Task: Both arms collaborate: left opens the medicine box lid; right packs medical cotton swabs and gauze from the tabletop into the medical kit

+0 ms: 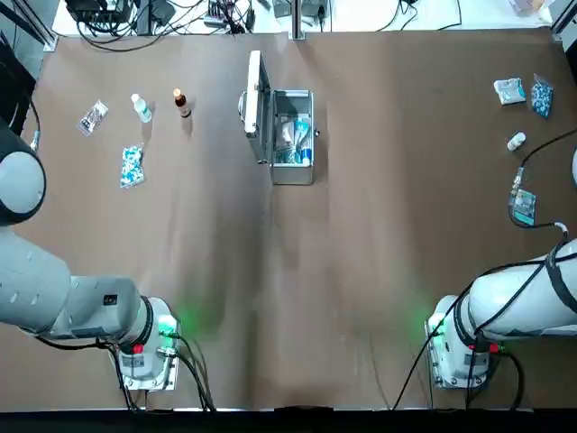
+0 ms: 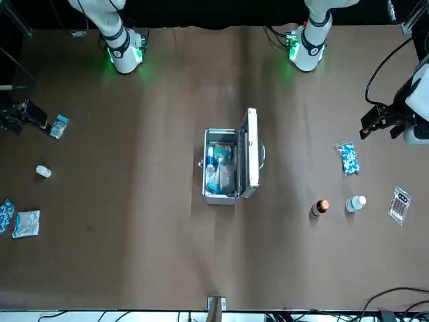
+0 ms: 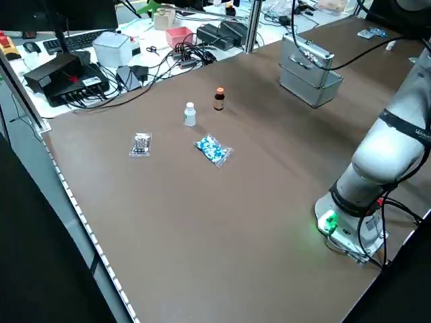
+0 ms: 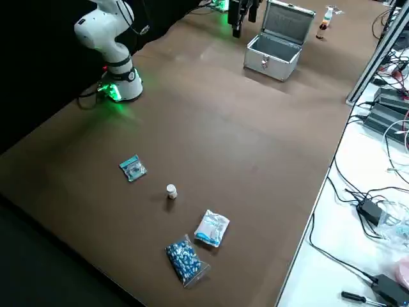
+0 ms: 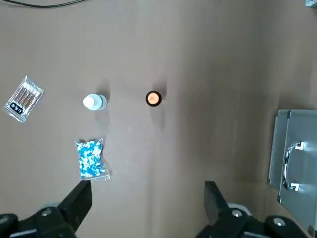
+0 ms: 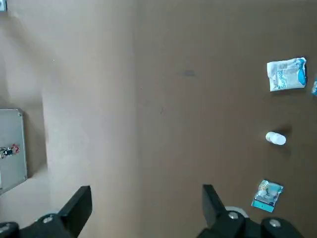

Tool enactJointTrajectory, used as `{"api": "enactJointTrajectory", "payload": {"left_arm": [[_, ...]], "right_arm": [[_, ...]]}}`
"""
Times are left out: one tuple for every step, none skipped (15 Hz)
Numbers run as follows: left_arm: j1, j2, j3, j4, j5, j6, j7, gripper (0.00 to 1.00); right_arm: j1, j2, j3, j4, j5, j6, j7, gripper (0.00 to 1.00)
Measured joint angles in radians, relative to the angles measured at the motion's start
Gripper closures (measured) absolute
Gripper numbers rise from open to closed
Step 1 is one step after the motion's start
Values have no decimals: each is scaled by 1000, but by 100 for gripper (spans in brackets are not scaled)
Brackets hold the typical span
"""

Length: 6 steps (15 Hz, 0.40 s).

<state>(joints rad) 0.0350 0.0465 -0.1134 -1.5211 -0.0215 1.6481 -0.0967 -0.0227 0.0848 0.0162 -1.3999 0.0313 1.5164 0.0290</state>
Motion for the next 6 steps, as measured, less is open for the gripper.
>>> {"api": "enactJointTrajectory", "payload": {"left_arm": [[0, 0, 0, 2, 0, 0, 0, 0], [1, 0, 0, 5, 0, 0, 0, 0], [1, 0, 0, 8, 0, 0, 0, 0], [1, 1, 0, 15, 0, -4, 0, 0], [1, 2, 0, 24, 0, -9, 0, 0], [1, 4, 0, 31, 0, -15, 0, 0]], "right_arm": [[0, -2, 0, 1, 0, -4, 0, 2], [0, -3, 0, 1, 0, -15, 0, 2], [0, -3, 0, 1, 0, -30, 0, 2], [0, -3, 0, 0, 0, -43, 0, 2], [0, -3, 0, 0, 0, -49, 0, 2], [0, -3, 0, 0, 0, -51, -1, 2]]}}
